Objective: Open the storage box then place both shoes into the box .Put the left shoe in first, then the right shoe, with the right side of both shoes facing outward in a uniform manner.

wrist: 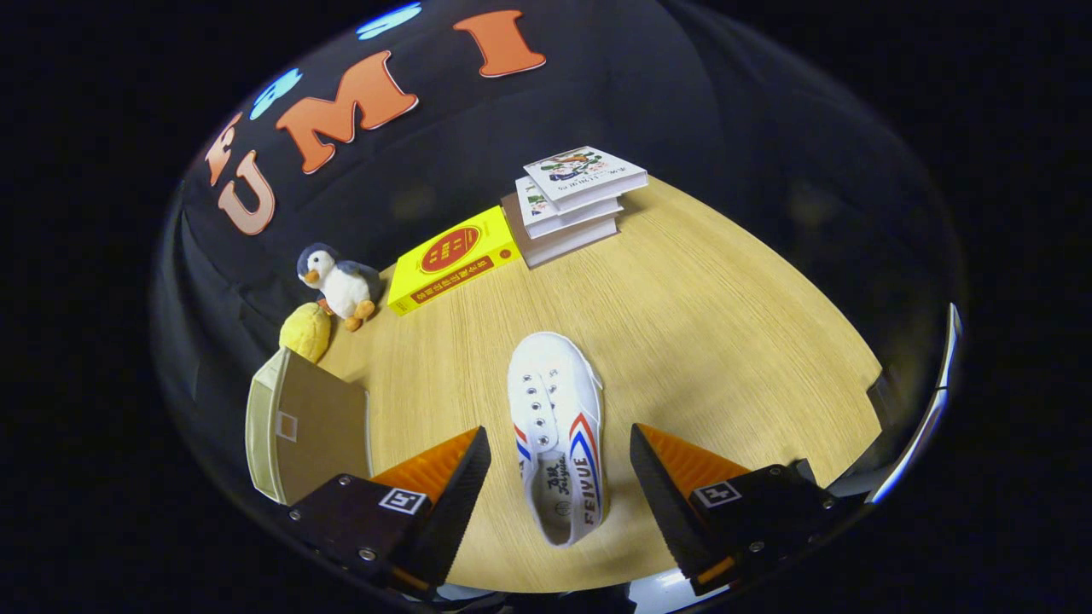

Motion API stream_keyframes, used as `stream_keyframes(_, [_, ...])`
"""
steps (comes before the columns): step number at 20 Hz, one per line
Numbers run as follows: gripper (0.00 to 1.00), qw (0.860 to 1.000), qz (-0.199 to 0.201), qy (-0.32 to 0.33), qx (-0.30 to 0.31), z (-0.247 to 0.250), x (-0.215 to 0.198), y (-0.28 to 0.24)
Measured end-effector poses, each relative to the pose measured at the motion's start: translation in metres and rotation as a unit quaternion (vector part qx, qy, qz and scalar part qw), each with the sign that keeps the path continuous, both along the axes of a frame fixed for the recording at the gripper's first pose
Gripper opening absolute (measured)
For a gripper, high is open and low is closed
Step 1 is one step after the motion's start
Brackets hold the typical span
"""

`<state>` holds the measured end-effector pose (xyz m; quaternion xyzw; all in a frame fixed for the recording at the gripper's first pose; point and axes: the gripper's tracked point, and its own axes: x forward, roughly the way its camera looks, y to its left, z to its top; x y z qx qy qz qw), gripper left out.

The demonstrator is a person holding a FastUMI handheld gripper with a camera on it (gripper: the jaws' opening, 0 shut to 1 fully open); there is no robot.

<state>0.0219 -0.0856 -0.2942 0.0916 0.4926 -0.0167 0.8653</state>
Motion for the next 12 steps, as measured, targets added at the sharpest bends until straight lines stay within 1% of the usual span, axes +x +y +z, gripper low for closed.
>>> stream_keyframes(2, [0.96,1.000,0.011,0.011,-0.012,-0.012,-0.004,-0.005])
stream_keyframes(4, [0.92,0.999,0.023,0.023,-0.023,-0.024,-0.005,-0.006])
stream_keyframes(5, [0.88,0.999,0.029,0.031,-0.029,-0.030,-0.006,-0.008])
stream_keyframes(6, [0.86,0.998,0.036,0.037,-0.032,-0.036,-0.007,-0.007])
stream_keyframes(7, [0.82,0.998,0.042,0.044,-0.035,-0.042,-0.008,-0.006])
stream_keyframes(12, [0.68,0.994,0.066,0.074,-0.055,-0.070,-0.013,-0.007])
